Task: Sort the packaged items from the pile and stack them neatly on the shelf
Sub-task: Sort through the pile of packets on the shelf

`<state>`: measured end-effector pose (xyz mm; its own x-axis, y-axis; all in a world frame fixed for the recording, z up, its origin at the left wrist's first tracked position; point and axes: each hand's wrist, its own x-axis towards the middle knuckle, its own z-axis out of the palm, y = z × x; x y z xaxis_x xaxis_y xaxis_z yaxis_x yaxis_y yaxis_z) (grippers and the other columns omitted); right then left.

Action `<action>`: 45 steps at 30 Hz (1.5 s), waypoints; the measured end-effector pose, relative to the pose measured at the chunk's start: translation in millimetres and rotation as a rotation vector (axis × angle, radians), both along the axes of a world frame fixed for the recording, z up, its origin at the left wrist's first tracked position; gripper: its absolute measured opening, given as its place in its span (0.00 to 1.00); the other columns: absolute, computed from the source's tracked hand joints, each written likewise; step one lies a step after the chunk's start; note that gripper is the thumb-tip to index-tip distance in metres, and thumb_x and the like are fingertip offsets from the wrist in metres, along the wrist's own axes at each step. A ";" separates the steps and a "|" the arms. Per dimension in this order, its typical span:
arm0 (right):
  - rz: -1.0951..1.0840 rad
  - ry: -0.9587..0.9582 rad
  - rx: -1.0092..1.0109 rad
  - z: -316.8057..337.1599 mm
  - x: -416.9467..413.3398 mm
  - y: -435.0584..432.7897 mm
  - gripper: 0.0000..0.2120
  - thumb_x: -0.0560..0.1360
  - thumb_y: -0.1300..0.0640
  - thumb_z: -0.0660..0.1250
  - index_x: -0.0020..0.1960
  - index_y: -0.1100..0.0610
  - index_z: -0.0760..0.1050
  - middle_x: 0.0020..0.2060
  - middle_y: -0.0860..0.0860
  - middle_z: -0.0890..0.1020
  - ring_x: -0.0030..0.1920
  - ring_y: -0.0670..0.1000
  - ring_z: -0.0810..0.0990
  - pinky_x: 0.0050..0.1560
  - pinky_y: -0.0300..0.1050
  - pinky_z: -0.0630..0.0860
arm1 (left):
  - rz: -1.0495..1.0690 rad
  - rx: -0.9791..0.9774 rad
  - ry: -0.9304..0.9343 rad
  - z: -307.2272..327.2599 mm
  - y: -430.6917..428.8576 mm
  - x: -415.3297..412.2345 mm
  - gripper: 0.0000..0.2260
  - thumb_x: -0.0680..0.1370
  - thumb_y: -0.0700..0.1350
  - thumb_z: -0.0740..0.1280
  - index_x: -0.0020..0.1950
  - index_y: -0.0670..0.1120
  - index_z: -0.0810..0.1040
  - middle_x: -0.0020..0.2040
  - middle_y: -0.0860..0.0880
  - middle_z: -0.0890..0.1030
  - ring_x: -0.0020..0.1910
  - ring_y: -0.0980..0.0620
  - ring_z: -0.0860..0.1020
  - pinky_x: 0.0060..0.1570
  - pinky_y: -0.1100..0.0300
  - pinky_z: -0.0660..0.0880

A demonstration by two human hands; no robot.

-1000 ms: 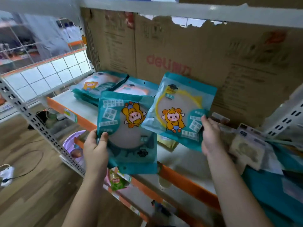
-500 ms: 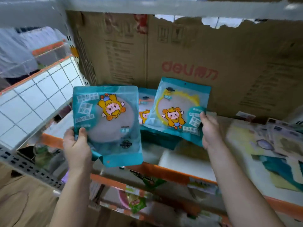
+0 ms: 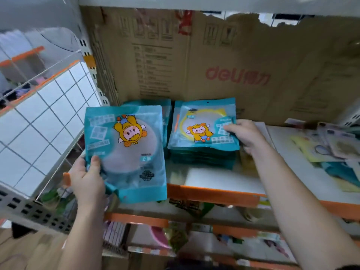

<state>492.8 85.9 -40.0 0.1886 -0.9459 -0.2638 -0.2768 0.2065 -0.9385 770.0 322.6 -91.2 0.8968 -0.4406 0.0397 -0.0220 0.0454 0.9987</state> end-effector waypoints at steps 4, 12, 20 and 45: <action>0.062 0.052 -0.013 9.4 5.5 1.3 0.05 0.76 0.65 0.69 0.52 0.62 0.78 0.42 0.54 0.84 0.38 0.48 0.84 0.32 0.41 0.81 | -0.061 -0.019 0.022 1.3 -3.7 3.4 0.10 0.83 0.46 0.61 0.59 0.43 0.76 0.52 0.44 0.80 0.51 0.45 0.79 0.48 0.47 0.78; -0.069 0.147 -0.049 -1.7 15.8 3.3 0.06 0.73 0.64 0.73 0.48 0.60 0.78 0.40 0.54 0.84 0.41 0.52 0.85 0.40 0.49 0.83 | -0.115 -0.060 0.018 5.3 -9.4 3.7 0.07 0.83 0.43 0.60 0.48 0.51 0.76 0.48 0.48 0.80 0.46 0.51 0.79 0.42 0.57 0.76; -0.137 0.401 -0.163 -10.9 6.8 -3.4 0.21 0.71 0.54 0.76 0.61 0.59 0.77 0.48 0.54 0.84 0.45 0.51 0.84 0.44 0.50 0.83 | -0.181 -0.046 0.020 11.6 -14.2 2.0 0.08 0.83 0.44 0.61 0.50 0.53 0.78 0.50 0.47 0.81 0.51 0.46 0.79 0.48 0.48 0.78; 0.831 0.470 -0.626 41.8 29.7 67.5 0.12 0.80 0.49 0.62 0.49 0.58 0.76 0.38 0.55 0.77 0.36 0.48 0.73 0.38 0.48 0.69 | -1.209 0.582 -1.221 133.7 -121.8 -48.7 0.04 0.72 0.52 0.74 0.41 0.55 0.80 0.35 0.53 0.79 0.36 0.56 0.75 0.34 0.62 0.68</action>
<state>522.5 153.4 1.9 0.8252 -0.5648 0.0005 -0.4600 -0.6726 -0.5797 721.2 200.8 42.5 -0.3052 -0.9520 -0.0223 -0.8975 0.2797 0.3408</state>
